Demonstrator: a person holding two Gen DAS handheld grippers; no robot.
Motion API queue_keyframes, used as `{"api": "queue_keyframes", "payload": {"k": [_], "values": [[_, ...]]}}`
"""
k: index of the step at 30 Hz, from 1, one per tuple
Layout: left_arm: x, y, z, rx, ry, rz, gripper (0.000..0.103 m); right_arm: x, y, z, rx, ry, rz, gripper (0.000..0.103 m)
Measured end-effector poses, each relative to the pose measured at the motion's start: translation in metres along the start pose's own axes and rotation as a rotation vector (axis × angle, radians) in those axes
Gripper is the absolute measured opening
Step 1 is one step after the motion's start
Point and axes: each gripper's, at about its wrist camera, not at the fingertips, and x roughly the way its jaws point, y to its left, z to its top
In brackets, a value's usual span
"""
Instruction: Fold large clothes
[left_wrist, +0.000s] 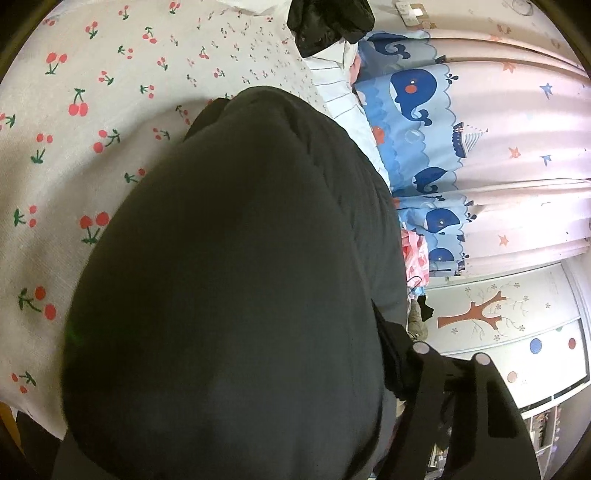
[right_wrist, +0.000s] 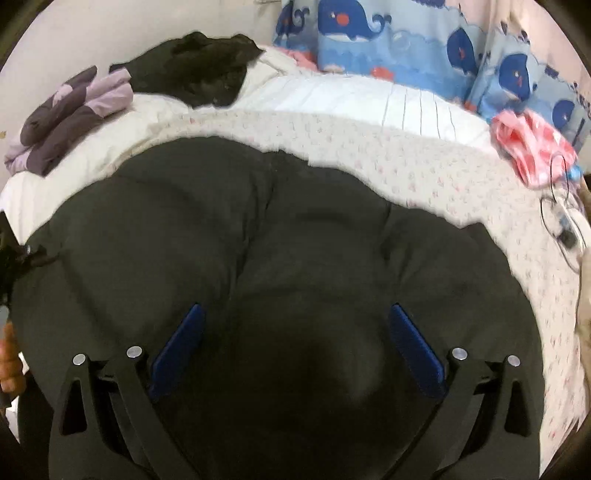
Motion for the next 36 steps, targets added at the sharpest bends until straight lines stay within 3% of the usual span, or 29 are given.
{"api": "queue_keyframes", "payload": {"k": [5,8,10,18,22,25,27,28,30,33,36], "values": [[-0.002,-0.004,-0.003,0.022,-0.02,0.03,0.064,-0.023,0.001,-0.001,0.034,-0.088,0.037,0.097],[-0.006,-0.008,-0.006,0.04,-0.038,0.03,0.058,-0.003,0.012,-0.017,0.006,0.006,0.057,0.097],[-0.013,-0.017,-0.014,0.075,-0.055,0.016,0.051,0.006,0.02,-0.025,-0.029,-0.021,0.019,0.097],[-0.02,-0.111,-0.045,0.33,-0.124,-0.043,0.047,0.012,0.024,-0.029,-0.033,-0.026,-0.011,0.097],[-0.008,-0.16,-0.069,0.439,-0.12,-0.08,0.047,0.009,0.014,-0.032,-0.008,-0.018,0.025,0.097],[0.01,-0.197,-0.089,0.517,-0.101,-0.112,0.047,-0.001,-0.013,-0.03,0.048,0.021,0.129,0.097],[0.021,-0.216,-0.103,0.557,-0.087,-0.129,0.047,-0.011,-0.038,-0.026,0.134,0.032,0.216,0.097],[0.027,-0.225,-0.109,0.576,-0.08,-0.132,0.047,-0.02,-0.061,-0.027,0.236,0.016,0.291,0.096],[0.045,-0.242,-0.125,0.621,-0.053,-0.133,0.047,-0.036,-0.102,-0.031,0.409,-0.038,0.412,0.096],[0.077,-0.26,-0.154,0.699,0.002,-0.115,0.047,-0.061,-0.186,-0.053,0.739,-0.201,0.659,0.096],[0.124,-0.279,-0.188,0.785,0.077,-0.087,0.047,-0.079,-0.241,-0.078,0.943,-0.359,0.782,0.096]]}}
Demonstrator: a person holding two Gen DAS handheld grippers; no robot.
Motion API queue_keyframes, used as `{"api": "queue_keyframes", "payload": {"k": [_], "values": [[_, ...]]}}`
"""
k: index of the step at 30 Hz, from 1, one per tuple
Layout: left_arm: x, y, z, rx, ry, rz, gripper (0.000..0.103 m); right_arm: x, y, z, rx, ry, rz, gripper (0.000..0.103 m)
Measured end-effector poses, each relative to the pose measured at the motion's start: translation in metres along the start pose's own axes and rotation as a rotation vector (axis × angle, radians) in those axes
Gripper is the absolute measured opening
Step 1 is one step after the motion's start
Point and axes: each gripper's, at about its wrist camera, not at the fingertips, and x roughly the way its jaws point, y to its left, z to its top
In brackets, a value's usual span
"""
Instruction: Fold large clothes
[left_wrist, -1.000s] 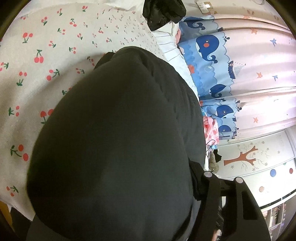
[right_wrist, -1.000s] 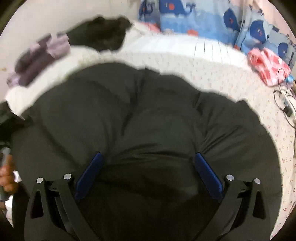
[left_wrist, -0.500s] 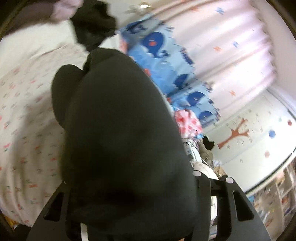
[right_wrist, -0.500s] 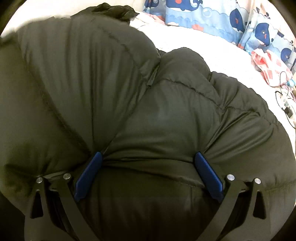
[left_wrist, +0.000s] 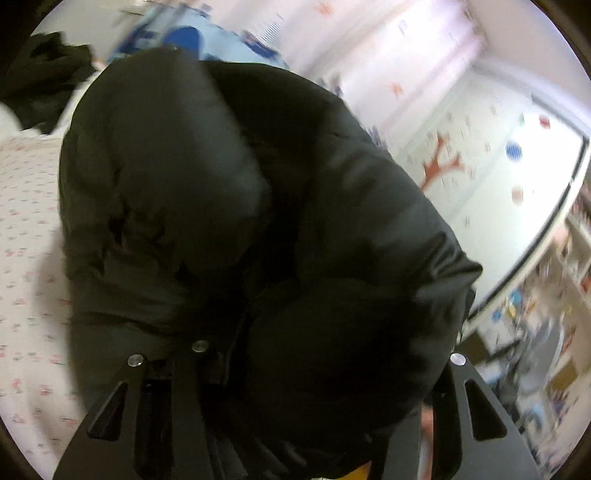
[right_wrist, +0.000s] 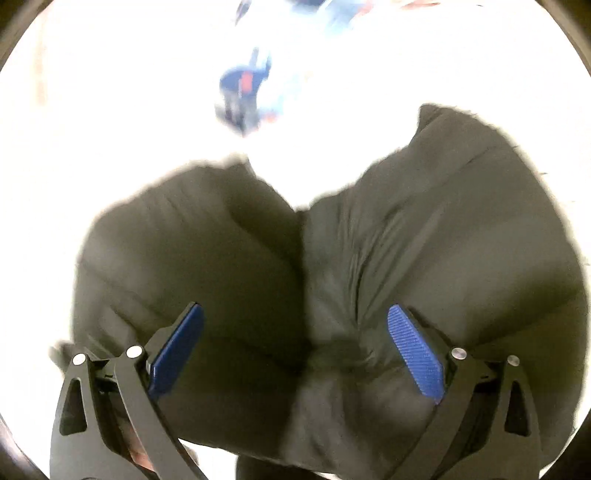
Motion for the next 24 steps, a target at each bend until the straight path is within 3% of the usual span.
{"api": "queue_keyframes", "payload": {"k": [3,6,9,12,15,17,20,21,23,24], "values": [[0.043,-0.022,-0.019,0.066,0.087,-0.002,0.047,-0.043,-0.006,0.022,0.042,-0.135,0.094,0.096],[0.079,-0.04,-0.048,0.139,0.176,0.018,0.047,-0.071,0.01,0.029,-0.047,-0.25,0.049,0.096],[0.105,-0.058,-0.069,0.249,0.232,0.058,0.047,-0.072,0.029,0.03,-0.152,-0.261,-0.029,0.096],[0.111,-0.069,-0.084,0.328,0.253,0.086,0.048,-0.047,0.049,0.027,-0.276,-0.182,-0.126,0.096],[0.111,-0.074,-0.089,0.358,0.269,0.097,0.047,-0.007,0.072,0.0,-0.411,-0.085,-0.285,0.096],[0.109,-0.071,-0.087,0.367,0.292,0.102,0.05,0.016,0.065,-0.01,-0.464,-0.071,-0.522,0.096],[0.09,-0.074,-0.096,0.43,0.339,0.082,0.051,0.026,0.046,-0.018,-0.431,-0.031,-0.591,0.096],[0.083,-0.074,-0.097,0.433,0.351,0.067,0.051,0.03,0.044,-0.022,-0.459,-0.019,-0.662,0.096],[0.065,-0.075,-0.095,0.403,0.369,0.011,0.051,0.033,0.041,-0.028,-0.488,-0.017,-0.751,0.096],[0.051,-0.072,-0.089,0.353,0.368,-0.029,0.058,0.034,0.038,-0.03,-0.494,-0.022,-0.794,0.096]]}}
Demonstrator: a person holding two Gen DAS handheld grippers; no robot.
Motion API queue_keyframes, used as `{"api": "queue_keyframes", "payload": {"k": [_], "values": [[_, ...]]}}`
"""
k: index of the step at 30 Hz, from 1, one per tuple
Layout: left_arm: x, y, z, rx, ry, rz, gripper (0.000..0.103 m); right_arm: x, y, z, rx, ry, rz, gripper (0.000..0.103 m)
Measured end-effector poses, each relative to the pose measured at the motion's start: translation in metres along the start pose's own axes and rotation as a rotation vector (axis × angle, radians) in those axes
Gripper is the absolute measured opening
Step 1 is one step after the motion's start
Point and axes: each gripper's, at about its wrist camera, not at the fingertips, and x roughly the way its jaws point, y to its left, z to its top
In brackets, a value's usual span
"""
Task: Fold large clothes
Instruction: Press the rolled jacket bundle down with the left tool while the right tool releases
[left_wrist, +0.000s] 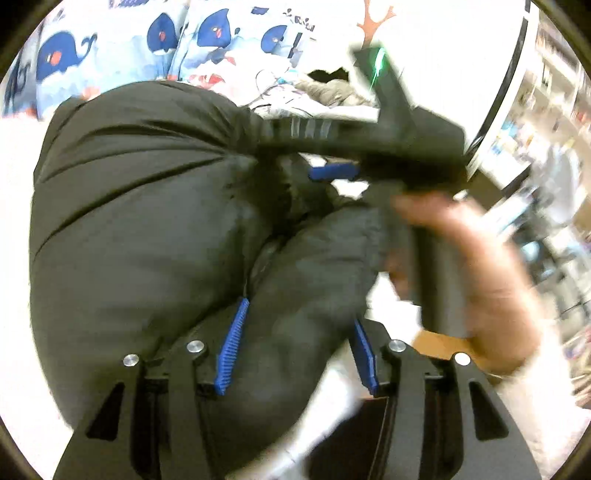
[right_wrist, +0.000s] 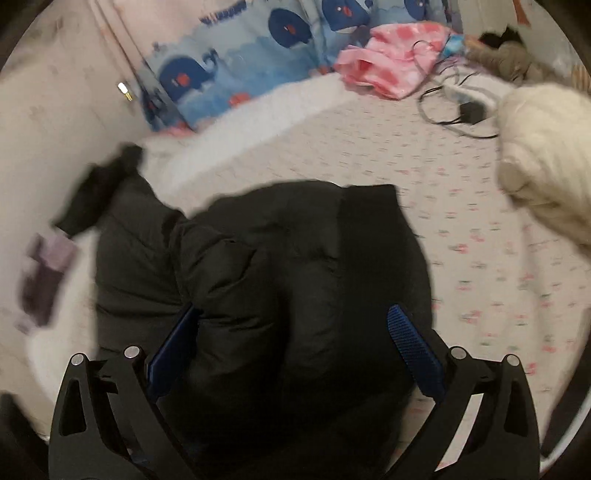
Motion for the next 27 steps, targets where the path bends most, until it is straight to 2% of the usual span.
{"api": "queue_keyframes", "payload": {"k": [1,2,3,5,6,7,8,10,12,14,15,16,18,20,21,23,25,27], "values": [[-0.017,0.01,0.0,-0.068,-0.037,-0.05,0.068,-0.002,-0.004,-0.003,-0.004,-0.003,-0.034,0.096],[-0.028,0.023,0.001,-0.118,-0.069,-0.076,0.072,-0.006,-0.008,-0.008,0.0,-0.005,-0.059,0.096],[-0.044,0.052,0.003,-0.222,-0.122,-0.096,0.076,-0.006,-0.012,-0.01,0.014,-0.001,-0.076,0.096],[-0.058,0.096,0.004,-0.39,-0.179,-0.122,0.078,0.001,-0.022,-0.009,0.023,0.007,-0.103,0.096],[-0.063,0.121,-0.003,-0.49,-0.198,-0.107,0.083,0.003,-0.023,-0.011,0.025,0.013,-0.121,0.096],[-0.058,0.136,0.001,-0.563,-0.2,-0.067,0.088,0.003,-0.026,-0.013,0.031,0.018,-0.128,0.096],[-0.055,0.155,-0.001,-0.624,-0.195,-0.053,0.088,0.005,-0.029,-0.014,0.04,0.026,-0.133,0.096],[-0.033,0.191,-0.004,-0.757,-0.17,-0.121,0.09,0.009,-0.037,-0.015,0.067,0.041,-0.131,0.096],[0.002,0.188,-0.006,-0.815,-0.136,-0.199,0.093,0.017,-0.043,-0.014,0.097,0.063,-0.113,0.096],[0.034,0.189,-0.01,-0.826,-0.103,-0.25,0.096,0.032,-0.055,-0.017,0.183,0.118,-0.01,0.096],[0.04,0.198,-0.009,-0.826,-0.093,-0.256,0.097,0.041,-0.062,-0.02,0.243,0.152,0.063,0.096],[0.048,0.196,-0.003,-0.809,-0.09,-0.233,0.097,0.054,-0.071,-0.026,0.328,0.197,0.17,0.096],[0.05,0.188,0.014,-0.748,-0.089,-0.215,0.097,0.074,-0.08,-0.034,0.428,0.237,0.304,0.097],[0.04,0.178,0.037,-0.66,-0.101,-0.212,0.094,0.078,-0.074,-0.034,0.449,0.23,0.357,0.097],[0.026,0.178,0.041,-0.626,-0.105,-0.197,0.091,0.084,-0.061,-0.036,0.462,0.248,0.428,0.097],[-0.008,0.177,0.056,-0.533,-0.124,-0.113,0.091,0.096,-0.027,-0.04,0.424,0.3,0.525,0.097],[-0.05,0.184,0.057,-0.482,-0.135,-0.017,0.091,0.112,0.02,-0.049,0.354,0.39,0.623,0.097],[-0.085,0.2,0.049,-0.466,-0.119,0.096,0.091,0.128,0.061,-0.062,0.263,0.48,0.661,0.097]]}}
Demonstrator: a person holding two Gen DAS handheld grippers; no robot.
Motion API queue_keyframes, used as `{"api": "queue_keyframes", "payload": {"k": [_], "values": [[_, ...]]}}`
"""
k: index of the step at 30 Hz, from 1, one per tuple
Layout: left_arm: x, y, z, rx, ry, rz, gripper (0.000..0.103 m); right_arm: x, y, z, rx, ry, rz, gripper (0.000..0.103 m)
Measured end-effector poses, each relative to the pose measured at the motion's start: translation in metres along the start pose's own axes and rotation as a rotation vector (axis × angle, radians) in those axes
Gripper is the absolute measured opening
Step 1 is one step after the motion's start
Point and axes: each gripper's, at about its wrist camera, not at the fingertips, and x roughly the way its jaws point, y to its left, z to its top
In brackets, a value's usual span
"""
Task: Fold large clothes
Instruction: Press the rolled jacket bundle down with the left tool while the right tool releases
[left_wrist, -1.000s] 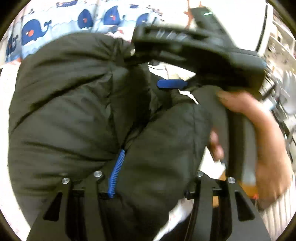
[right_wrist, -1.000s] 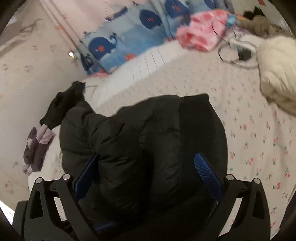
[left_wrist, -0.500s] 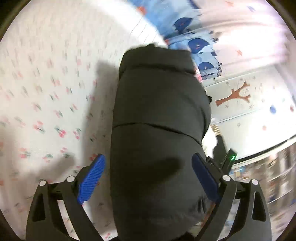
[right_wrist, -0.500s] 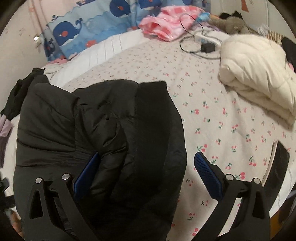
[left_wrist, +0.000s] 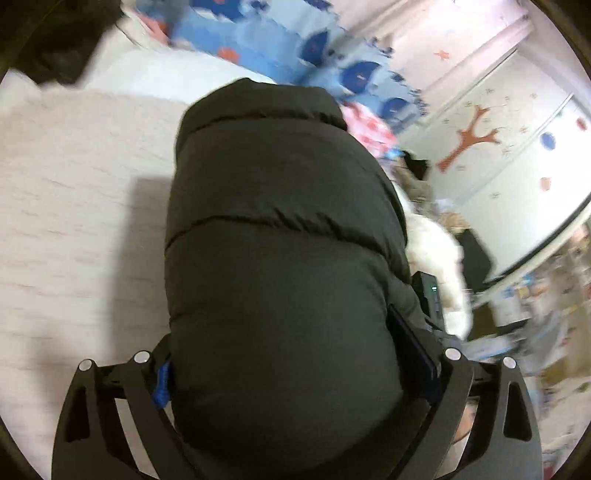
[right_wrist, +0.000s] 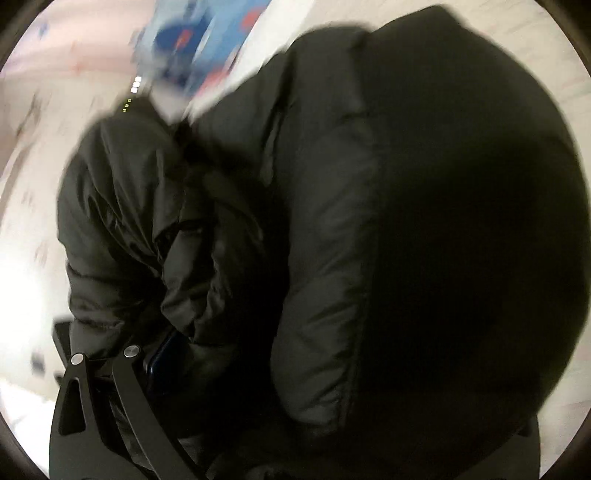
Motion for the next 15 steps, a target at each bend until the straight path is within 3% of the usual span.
{"api": "queue_keyframes", "payload": {"k": [3,6,8,9,12,14,15], "values": [[-0.011,0.047,-0.01,-0.071,0.071,0.104,0.091,0.019,0.018,-0.004,-0.106,0.028,-0.144,0.097],[-0.006,0.072,-0.037,-0.091,0.11,0.166,0.091,-0.013,0.038,-0.004,-0.202,-0.117,-0.372,0.097],[0.004,0.065,-0.042,-0.065,0.095,0.197,0.093,-0.046,0.055,-0.011,-0.273,-0.254,-0.516,0.097],[0.006,0.061,-0.046,-0.052,0.083,0.218,0.094,-0.066,0.067,-0.018,-0.32,-0.354,-0.549,0.097],[0.014,0.045,-0.047,0.009,0.072,0.283,0.094,-0.093,0.109,-0.035,-0.496,-0.534,-0.409,0.097],[0.007,0.048,-0.049,0.03,0.076,0.298,0.094,-0.078,0.127,-0.037,-0.593,-0.47,-0.266,0.097],[0.008,0.045,-0.047,0.035,0.082,0.302,0.094,-0.067,0.129,-0.033,-0.602,-0.423,-0.24,0.097]]}}
